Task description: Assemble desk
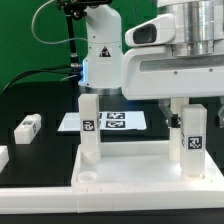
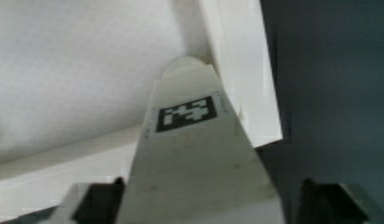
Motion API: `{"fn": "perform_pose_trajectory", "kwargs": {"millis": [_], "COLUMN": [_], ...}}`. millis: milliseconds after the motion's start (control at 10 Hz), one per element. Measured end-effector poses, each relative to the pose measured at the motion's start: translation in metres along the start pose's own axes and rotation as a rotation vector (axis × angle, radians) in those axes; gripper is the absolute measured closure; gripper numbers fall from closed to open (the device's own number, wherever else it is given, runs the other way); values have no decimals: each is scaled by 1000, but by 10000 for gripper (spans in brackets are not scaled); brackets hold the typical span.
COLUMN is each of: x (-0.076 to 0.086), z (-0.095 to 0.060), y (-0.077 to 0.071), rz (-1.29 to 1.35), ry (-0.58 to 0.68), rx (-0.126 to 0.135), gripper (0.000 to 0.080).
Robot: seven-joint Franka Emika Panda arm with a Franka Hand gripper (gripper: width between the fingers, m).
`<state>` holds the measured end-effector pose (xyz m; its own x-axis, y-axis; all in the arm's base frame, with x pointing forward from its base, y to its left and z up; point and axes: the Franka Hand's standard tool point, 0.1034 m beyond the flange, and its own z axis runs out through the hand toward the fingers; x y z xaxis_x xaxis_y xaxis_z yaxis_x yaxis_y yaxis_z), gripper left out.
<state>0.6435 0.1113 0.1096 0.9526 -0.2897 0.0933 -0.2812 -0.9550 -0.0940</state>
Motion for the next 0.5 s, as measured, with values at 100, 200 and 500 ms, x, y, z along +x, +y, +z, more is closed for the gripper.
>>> {"fn": "perform_pose_trajectory", "kwargs": {"millis": [100,200,500], "x": [0,0,0], "z": [0,0,1], "y": [1,3,5], "rz": [106,177,523], "ry": [-2,-1,-1], "rx": [-2,-3,-10], "gripper": [395,509,509]}}
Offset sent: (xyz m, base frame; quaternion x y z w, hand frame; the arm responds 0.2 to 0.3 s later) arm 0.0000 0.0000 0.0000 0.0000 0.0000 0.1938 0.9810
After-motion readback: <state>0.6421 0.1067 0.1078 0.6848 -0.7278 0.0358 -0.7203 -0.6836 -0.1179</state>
